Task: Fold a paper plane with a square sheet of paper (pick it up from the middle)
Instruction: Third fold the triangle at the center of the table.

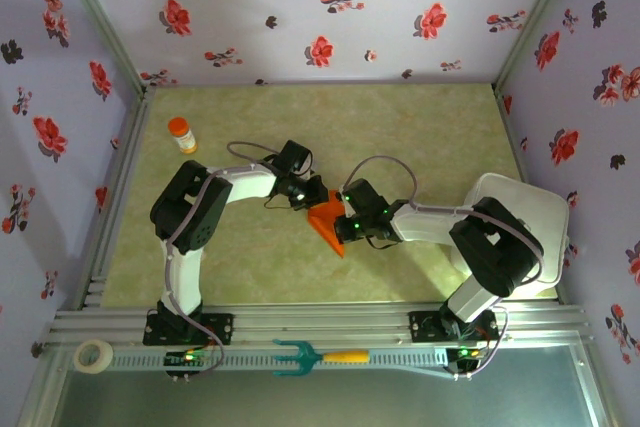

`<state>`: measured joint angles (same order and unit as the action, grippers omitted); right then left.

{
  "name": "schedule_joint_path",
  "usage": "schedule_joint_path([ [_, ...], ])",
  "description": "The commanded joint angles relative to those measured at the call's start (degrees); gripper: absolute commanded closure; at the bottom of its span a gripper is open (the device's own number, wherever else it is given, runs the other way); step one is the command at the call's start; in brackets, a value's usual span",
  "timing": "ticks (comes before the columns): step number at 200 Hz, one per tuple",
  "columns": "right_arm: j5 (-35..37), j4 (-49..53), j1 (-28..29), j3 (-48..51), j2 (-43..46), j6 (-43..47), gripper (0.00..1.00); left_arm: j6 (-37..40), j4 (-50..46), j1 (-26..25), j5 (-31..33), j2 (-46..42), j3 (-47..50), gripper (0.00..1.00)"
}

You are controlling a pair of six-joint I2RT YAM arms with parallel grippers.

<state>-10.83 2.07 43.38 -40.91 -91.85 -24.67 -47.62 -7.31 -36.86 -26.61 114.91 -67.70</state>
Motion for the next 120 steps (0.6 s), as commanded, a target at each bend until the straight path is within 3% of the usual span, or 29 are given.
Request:
schedule_joint_path([
  [1,1.03,0.80,-0.42,-0.93,-0.67,-0.37,1.00,0.33,-2.40,-0.23,0.91,0.40,1.39,0.87],
  [120,0.06,0.51,-0.40,-0.49,-1.62,-0.32,1.00,1.96,-5.12,0.03,1.59,-1.41,-2.56,0.85],
])
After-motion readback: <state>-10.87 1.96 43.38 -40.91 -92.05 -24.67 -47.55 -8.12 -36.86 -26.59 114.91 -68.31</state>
